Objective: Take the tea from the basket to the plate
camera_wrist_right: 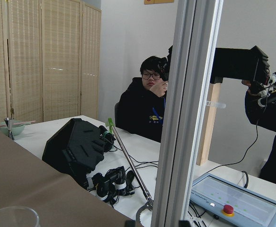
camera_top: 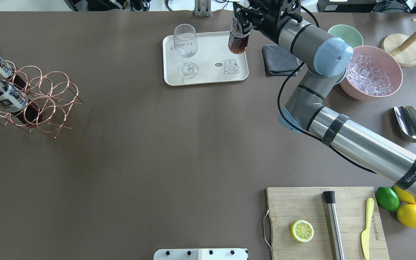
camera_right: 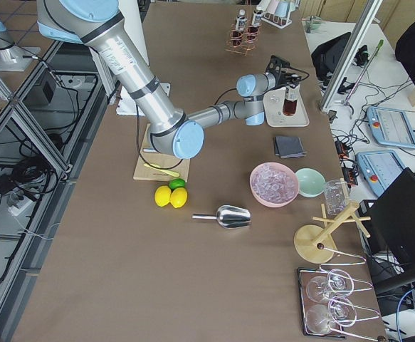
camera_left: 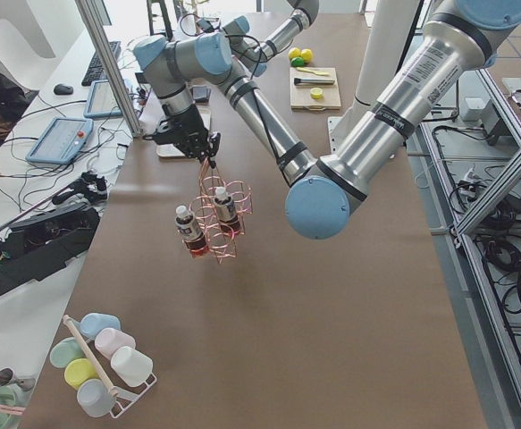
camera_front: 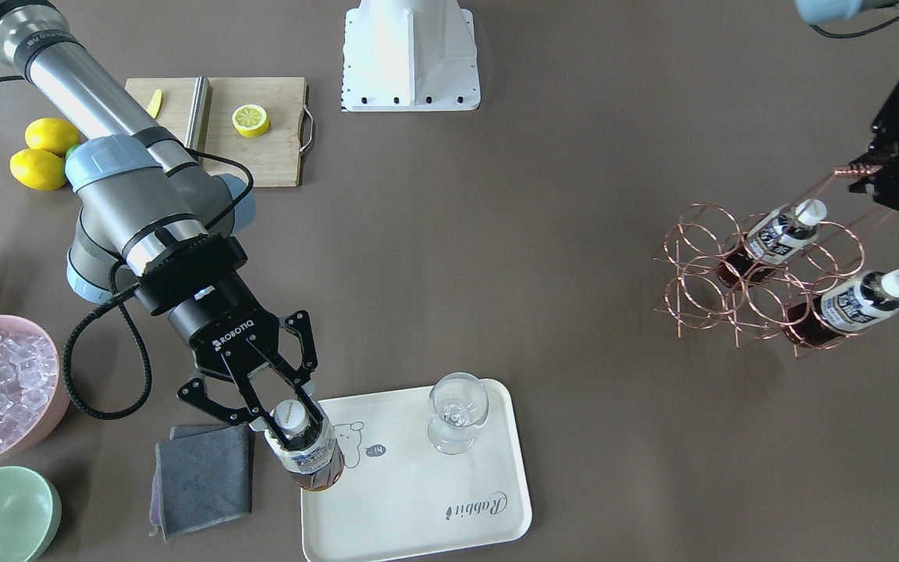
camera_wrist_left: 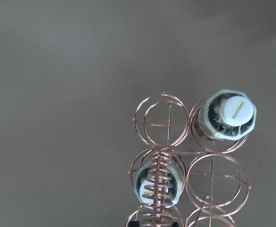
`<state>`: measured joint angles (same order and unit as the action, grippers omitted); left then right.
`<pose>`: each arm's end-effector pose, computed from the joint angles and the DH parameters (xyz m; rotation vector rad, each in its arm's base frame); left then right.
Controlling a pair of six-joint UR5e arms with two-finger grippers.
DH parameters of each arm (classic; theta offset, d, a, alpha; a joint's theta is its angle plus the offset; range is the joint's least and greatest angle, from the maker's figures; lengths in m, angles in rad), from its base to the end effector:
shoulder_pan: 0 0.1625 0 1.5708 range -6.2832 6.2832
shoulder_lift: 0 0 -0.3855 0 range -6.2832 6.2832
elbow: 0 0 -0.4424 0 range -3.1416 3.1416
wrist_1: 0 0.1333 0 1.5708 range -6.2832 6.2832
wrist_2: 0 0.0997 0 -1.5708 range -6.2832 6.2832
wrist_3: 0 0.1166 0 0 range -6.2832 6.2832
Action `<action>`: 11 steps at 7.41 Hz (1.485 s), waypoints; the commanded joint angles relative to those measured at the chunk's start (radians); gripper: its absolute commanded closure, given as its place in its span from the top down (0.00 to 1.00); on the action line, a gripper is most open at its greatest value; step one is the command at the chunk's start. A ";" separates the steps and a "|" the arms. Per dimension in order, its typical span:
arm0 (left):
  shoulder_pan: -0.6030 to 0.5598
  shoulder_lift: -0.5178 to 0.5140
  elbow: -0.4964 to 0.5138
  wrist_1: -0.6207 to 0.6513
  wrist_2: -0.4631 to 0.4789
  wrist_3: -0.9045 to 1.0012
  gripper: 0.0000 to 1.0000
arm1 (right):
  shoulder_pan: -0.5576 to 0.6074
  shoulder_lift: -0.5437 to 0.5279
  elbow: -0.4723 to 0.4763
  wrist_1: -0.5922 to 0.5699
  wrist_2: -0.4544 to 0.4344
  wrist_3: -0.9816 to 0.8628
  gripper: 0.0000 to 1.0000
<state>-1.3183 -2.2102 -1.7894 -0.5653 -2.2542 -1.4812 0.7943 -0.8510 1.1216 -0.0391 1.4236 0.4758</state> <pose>0.0933 -0.6004 0.2412 -0.6540 0.3565 -1.2261 -0.4322 -0.6546 0.2106 1.5179 -0.9683 -0.0821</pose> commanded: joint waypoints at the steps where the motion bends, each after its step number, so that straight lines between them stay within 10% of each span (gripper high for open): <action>1: -0.224 0.020 0.341 -0.168 0.014 0.316 0.00 | -0.053 0.001 -0.052 0.061 -0.063 0.001 0.00; 3: -0.225 -0.023 0.513 -0.295 0.051 0.312 0.00 | -0.073 -0.003 -0.071 0.091 -0.077 0.001 0.00; 10: -0.233 -0.112 0.610 -0.358 0.056 0.250 0.00 | -0.096 -0.010 -0.083 0.125 -0.097 0.001 0.02; 11: -0.220 -0.120 0.613 -0.357 0.071 0.246 0.00 | -0.096 -0.010 -0.082 0.125 -0.098 0.003 0.34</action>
<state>-1.5509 -2.2936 -1.1940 -0.9234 -2.1990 -1.2056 0.6990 -0.8613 1.0369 0.0859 1.3269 0.4771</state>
